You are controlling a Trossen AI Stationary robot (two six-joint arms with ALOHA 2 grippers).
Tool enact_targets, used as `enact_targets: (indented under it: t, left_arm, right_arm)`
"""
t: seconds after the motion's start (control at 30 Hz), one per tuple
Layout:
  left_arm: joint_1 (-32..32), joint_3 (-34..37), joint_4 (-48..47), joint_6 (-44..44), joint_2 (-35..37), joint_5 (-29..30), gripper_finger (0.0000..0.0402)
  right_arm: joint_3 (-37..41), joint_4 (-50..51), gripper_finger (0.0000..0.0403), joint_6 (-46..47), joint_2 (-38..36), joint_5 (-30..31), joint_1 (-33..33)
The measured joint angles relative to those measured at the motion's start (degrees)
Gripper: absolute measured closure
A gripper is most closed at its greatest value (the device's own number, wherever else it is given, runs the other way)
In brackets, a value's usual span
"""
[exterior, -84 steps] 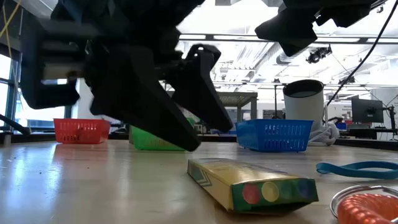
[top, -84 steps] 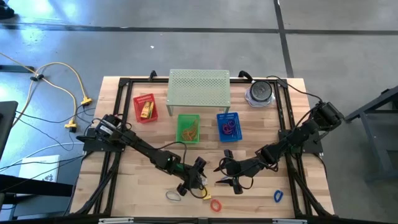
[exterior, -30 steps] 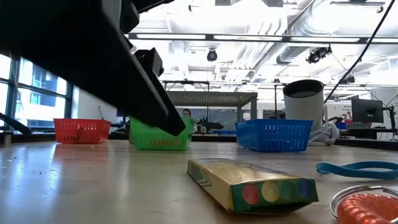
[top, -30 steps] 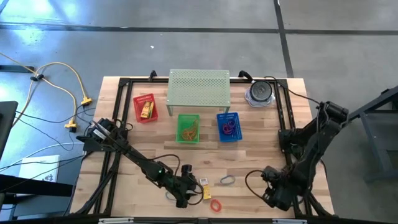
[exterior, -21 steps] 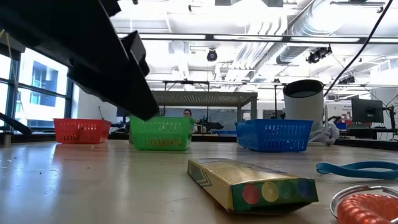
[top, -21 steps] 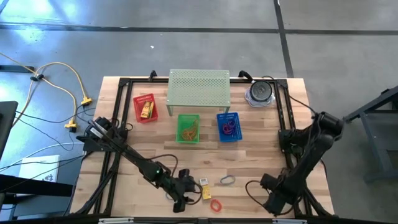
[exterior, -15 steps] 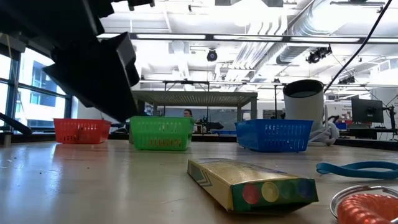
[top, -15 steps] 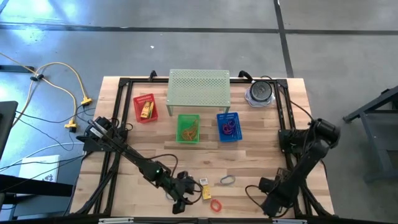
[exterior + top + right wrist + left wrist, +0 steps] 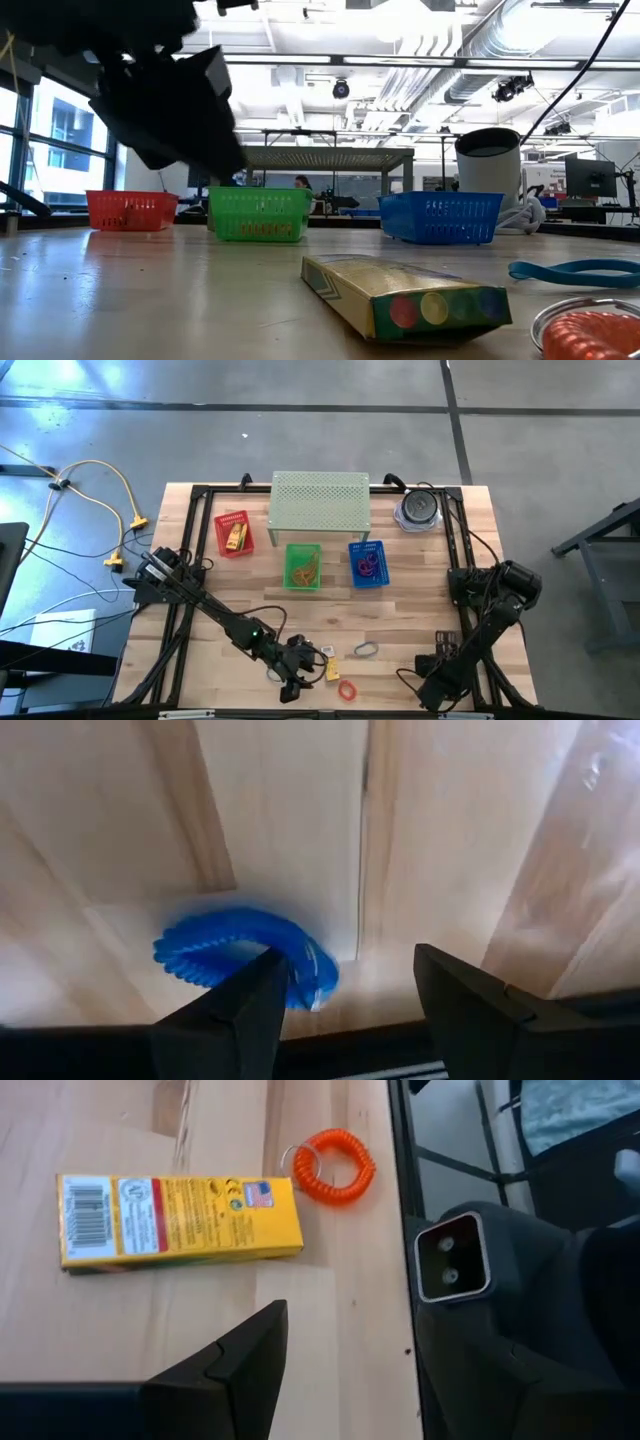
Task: Pick & Place Office Desk Supplies
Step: Put the blue spring keychain into the blue bin
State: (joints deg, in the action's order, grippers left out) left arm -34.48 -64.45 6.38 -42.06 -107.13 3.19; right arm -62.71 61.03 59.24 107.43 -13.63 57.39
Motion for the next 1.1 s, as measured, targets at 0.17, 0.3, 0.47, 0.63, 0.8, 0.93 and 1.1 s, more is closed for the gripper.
enact_targets:
  t: [0.17,0.3,0.47,0.63,0.8,0.93,1.1]
  left_arm:
    - [0.0,0.0,1.6,0.0,0.0,-0.3,0.0186]
    - [0.1,0.0,1.7,-0.3,0.0,-2.0,0.0186]
    - [1.6,0.0,1.8,0.0,0.0,-5.4,0.0186]
    - [4.0,0.0,1.6,0.0,0.0,-13.5,0.0186]
    - [4.3,0.0,0.7,3.3,0.0,-15.8,0.0186]
    - [4.5,0.0,0.5,6.7,0.7,-17.2,0.0186]
    - [4.8,0.0,0.1,11.1,1.3,-18.7,0.0186]
  right_arm:
    - [1.7,-4.7,0.0203,-3.7,1.3,-2.5,-0.1]
    - [2.5,-6.5,0.0256,-3.8,1.5,-3.7,-0.4]
    - [2.6,-6.9,0.0372,-3.8,1.5,-4.4,-0.7]
    - [1.7,-3.1,0.0393,-0.4,1.0,-4.5,-1.3]
    - [-2.7,5.3,0.0397,2.8,-0.3,0.9,-1.1]
    - [-9.9,14.8,0.0397,2.5,-0.5,4.8,-2.2]
    - [-20.1,25.4,0.0398,-1.3,-0.6,16.4,-6.4]
